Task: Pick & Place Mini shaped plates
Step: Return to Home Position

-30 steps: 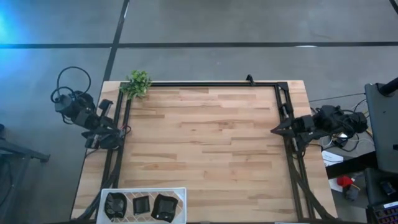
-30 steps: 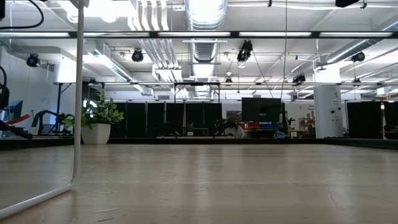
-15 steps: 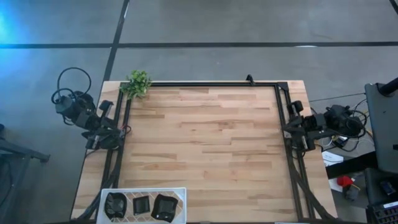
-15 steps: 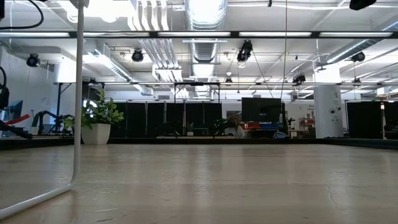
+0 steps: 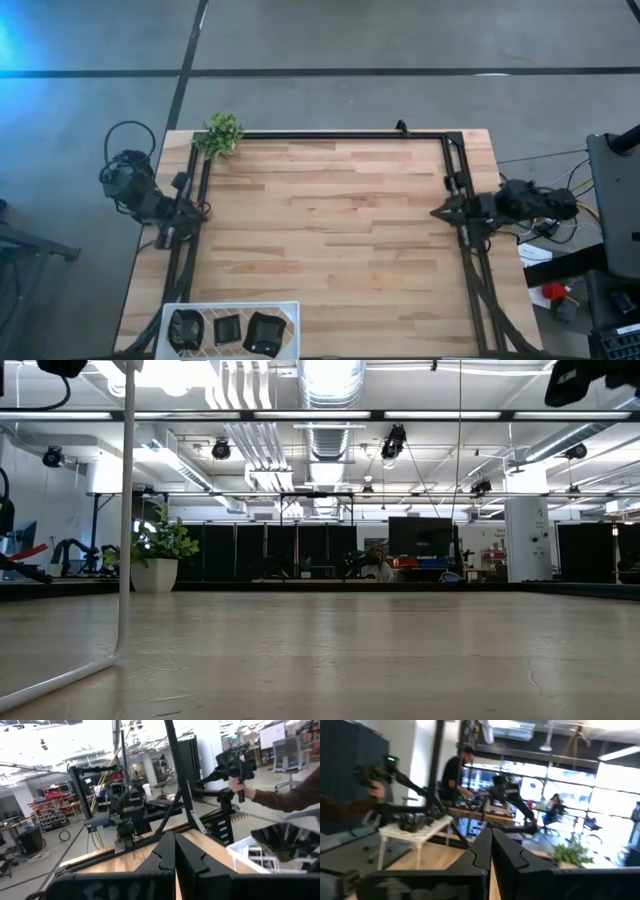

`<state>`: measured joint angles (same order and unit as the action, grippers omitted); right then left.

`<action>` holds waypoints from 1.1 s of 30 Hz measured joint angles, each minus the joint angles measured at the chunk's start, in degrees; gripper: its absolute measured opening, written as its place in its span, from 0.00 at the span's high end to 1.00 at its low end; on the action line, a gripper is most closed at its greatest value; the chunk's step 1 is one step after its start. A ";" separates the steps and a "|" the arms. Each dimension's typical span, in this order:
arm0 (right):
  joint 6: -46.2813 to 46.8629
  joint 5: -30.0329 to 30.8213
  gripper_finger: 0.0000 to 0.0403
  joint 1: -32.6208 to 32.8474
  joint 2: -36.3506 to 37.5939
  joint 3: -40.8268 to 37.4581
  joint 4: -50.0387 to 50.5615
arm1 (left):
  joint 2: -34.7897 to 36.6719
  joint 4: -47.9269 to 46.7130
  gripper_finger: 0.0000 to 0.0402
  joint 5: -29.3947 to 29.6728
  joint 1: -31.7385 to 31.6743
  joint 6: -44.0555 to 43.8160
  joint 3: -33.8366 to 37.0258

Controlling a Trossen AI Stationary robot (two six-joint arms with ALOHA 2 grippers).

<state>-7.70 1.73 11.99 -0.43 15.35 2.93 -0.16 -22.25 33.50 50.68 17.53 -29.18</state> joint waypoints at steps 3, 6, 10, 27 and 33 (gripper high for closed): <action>-0.01 1.45 0.98 -0.02 -0.06 -4.56 -4.31 | 0.00 3.09 1.00 0.77 0.00 0.12 3.25; 0.05 1.48 0.98 0.00 -0.11 -8.96 -10.64 | 0.02 8.00 1.00 2.32 0.00 0.11 6.69; -0.14 2.86 0.98 0.00 -0.08 -13.79 -15.26 | 0.04 13.46 1.00 4.55 -0.02 0.43 11.32; 2.58 4.73 0.98 0.00 -0.91 -14.86 -11.52 | 0.07 35.54 1.00 11.67 -0.56 2.05 28.60; 4.52 4.73 0.98 0.00 -0.91 -14.84 -9.26 | 0.07 35.92 1.00 13.07 -1.54 2.03 28.67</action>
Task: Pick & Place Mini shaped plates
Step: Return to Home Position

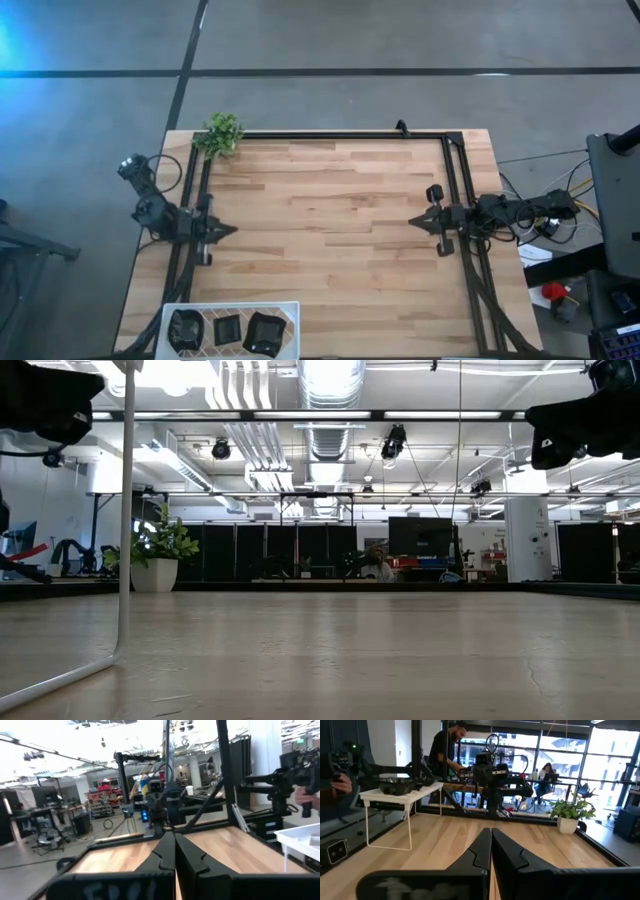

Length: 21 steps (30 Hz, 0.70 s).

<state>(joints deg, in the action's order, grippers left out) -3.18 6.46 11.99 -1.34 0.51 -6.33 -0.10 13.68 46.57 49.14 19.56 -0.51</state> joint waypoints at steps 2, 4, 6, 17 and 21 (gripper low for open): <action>0.00 0.02 0.98 0.00 0.00 0.00 0.01 | 0.00 0.43 1.00 0.41 -0.54 1.14 0.02; -0.22 0.13 0.98 0.00 0.00 0.00 0.06 | 0.00 0.37 1.00 1.88 -1.07 1.46 0.02; -0.13 0.17 0.98 0.00 0.03 0.00 0.08 | 0.00 0.29 1.00 3.85 -1.52 1.37 0.02; -5.43 0.17 0.98 0.00 0.09 0.00 0.22 | -0.02 0.24 1.00 12.49 -1.89 -1.85 0.07; -4.63 0.17 0.98 0.00 0.09 0.00 0.22 | -0.02 -0.12 1.00 13.11 -1.89 -1.53 0.07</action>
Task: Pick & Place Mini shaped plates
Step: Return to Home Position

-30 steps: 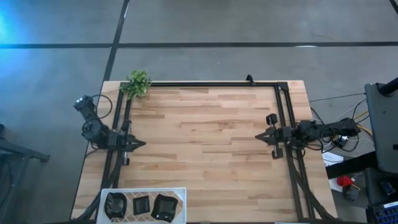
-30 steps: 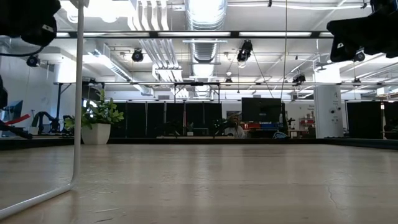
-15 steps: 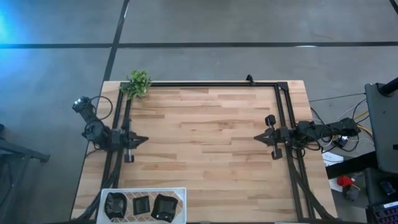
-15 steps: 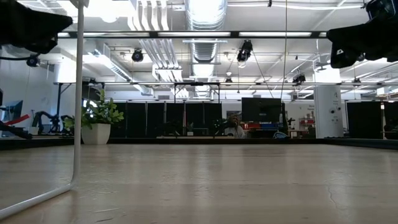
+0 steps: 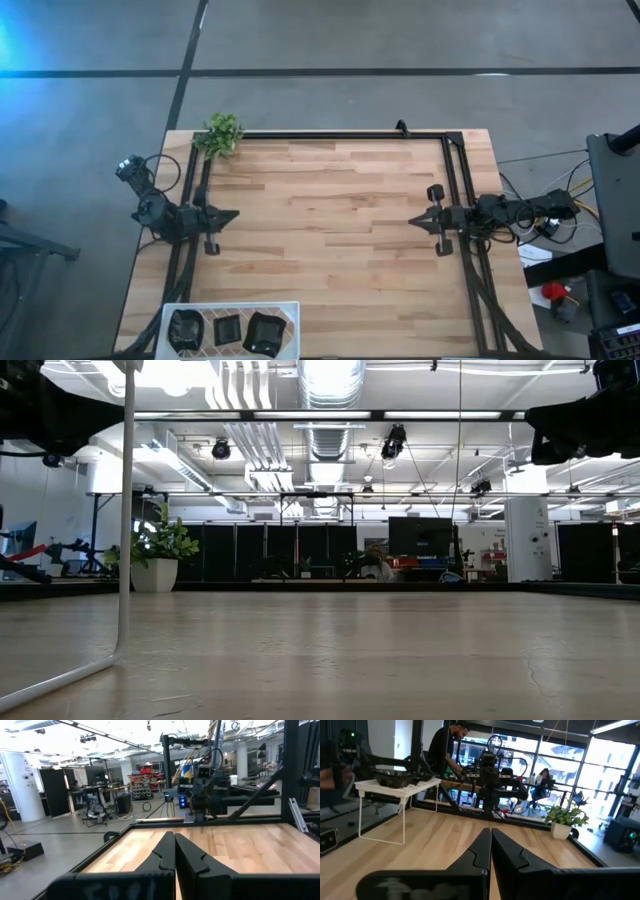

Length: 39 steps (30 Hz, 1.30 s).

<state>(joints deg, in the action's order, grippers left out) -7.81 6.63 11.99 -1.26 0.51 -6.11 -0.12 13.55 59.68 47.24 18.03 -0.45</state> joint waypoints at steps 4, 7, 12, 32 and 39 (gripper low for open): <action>1.65 0.00 0.98 0.00 0.00 0.00 0.02 | 0.00 0.03 1.00 0.00 0.00 -0.12 -0.07; 1.64 0.00 0.98 0.00 0.00 0.00 0.02 | 0.00 0.03 1.00 0.00 0.02 -0.14 -0.09; 1.69 -0.02 0.98 0.00 0.00 0.00 0.02 | 0.00 0.03 1.00 0.00 0.03 -0.15 -0.11; 1.69 -0.04 0.98 0.00 0.00 0.02 0.03 | 0.00 0.07 1.00 -0.02 0.04 -0.21 -0.13; 1.79 -0.04 0.98 0.00 0.00 0.02 0.03 | 0.00 0.07 1.00 -0.02 0.04 -0.21 -0.13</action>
